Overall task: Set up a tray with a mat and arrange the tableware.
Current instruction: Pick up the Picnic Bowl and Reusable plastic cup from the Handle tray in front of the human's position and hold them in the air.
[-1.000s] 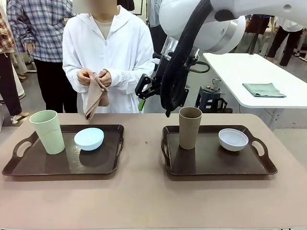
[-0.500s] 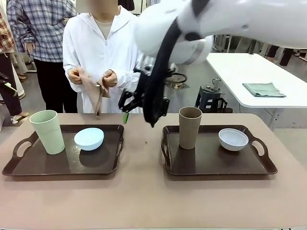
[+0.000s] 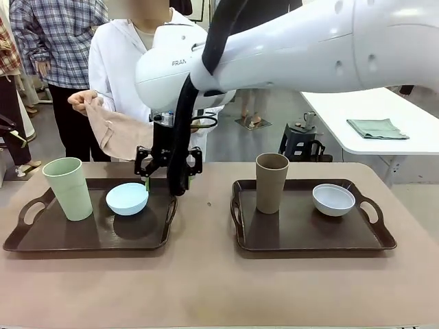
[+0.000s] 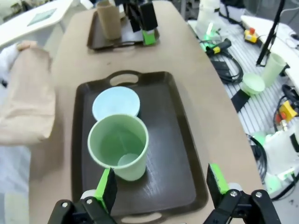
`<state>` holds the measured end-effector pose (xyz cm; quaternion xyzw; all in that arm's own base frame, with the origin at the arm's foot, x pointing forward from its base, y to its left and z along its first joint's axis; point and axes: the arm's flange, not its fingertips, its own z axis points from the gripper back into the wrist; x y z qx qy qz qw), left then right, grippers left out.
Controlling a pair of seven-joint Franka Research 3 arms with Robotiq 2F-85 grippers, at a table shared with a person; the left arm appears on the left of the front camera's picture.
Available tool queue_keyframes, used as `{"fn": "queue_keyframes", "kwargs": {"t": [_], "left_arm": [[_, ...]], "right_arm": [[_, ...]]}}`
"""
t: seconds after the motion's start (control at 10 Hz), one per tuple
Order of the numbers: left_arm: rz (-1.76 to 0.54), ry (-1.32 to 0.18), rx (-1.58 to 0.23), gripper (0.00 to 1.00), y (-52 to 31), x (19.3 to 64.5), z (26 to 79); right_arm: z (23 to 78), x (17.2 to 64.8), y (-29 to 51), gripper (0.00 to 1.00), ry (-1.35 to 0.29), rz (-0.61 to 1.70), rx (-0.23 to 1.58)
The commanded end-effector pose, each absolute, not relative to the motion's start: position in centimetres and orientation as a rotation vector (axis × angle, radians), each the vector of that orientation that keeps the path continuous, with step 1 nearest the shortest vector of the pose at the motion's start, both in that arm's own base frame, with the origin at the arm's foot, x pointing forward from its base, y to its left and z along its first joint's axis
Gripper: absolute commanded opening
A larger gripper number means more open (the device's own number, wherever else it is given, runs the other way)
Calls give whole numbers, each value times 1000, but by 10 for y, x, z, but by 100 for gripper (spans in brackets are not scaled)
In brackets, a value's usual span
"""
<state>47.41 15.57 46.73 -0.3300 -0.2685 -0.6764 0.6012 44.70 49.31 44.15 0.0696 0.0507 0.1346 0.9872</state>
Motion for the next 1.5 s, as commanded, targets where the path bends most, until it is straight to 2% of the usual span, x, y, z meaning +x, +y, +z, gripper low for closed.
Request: {"fn": "queue_keyframes", "kwargs": {"t": [0.0, 0.6, 0.9, 1.4], "left_arm": [[-1522, -604, -740, 100, 147, 479, 459], [-1545, -606, -754, 100, 154, 479, 457], [-1506, -598, -751, 100, 134, 479, 442], [-1402, -702, -687, 100, 122, 492, 409]], "right_arm": [[442, 462, 512, 100, 104, 264, 117], [439, 461, 510, 100, 100, 276, 153], [421, 475, 547, 100, -4, 202, -1], [393, 497, 571, 100, -32, 280, 0]]}}
